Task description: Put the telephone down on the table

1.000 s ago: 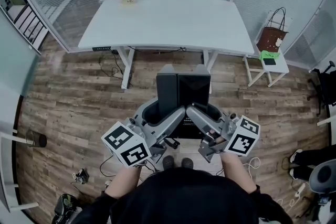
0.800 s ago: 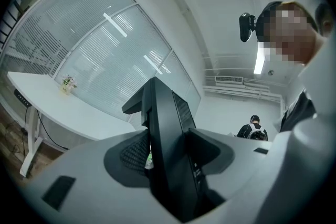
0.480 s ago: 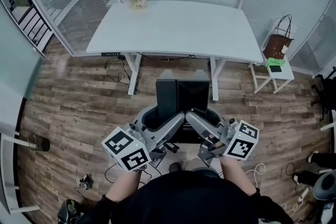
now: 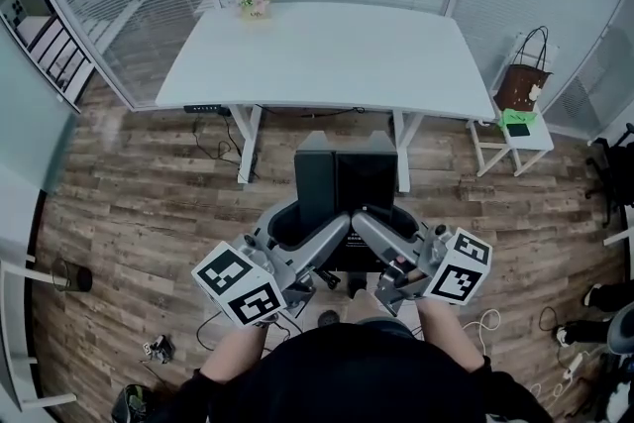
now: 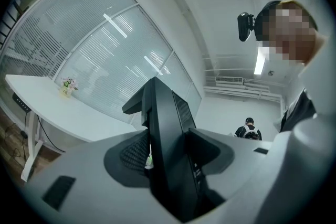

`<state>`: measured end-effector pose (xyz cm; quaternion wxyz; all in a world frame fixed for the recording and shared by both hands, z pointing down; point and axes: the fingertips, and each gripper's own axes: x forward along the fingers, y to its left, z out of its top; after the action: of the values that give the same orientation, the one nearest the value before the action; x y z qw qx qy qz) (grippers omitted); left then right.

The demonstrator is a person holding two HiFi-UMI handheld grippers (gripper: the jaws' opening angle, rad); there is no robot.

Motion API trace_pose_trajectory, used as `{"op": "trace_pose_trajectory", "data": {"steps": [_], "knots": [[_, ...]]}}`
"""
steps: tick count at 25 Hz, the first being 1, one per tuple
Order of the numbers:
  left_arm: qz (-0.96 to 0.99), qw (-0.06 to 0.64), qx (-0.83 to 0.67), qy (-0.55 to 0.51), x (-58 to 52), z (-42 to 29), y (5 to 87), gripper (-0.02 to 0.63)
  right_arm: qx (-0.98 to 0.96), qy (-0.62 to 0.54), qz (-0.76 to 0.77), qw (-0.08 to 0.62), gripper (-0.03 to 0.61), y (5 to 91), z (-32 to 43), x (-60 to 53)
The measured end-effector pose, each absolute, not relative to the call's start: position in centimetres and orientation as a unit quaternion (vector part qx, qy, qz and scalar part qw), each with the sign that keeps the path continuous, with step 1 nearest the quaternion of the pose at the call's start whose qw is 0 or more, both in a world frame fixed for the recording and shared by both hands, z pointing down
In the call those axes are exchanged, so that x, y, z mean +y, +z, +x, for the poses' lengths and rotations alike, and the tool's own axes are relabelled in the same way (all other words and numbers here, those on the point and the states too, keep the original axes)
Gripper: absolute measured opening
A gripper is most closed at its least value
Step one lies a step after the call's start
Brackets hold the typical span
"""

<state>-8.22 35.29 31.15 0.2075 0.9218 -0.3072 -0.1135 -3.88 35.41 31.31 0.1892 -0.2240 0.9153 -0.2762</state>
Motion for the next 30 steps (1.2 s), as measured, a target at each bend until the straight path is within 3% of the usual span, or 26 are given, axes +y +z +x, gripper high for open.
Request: {"op": "trace_pose_trajectory", "data": {"steps": [30], "knots": [[0.920, 0.199, -0.317, -0.115, 15.8, -0.1, 30.1, 0.239, 0.919, -0.271, -0.213, 0.190, 0.170, 30.2, 4.2, 15.9]]}}
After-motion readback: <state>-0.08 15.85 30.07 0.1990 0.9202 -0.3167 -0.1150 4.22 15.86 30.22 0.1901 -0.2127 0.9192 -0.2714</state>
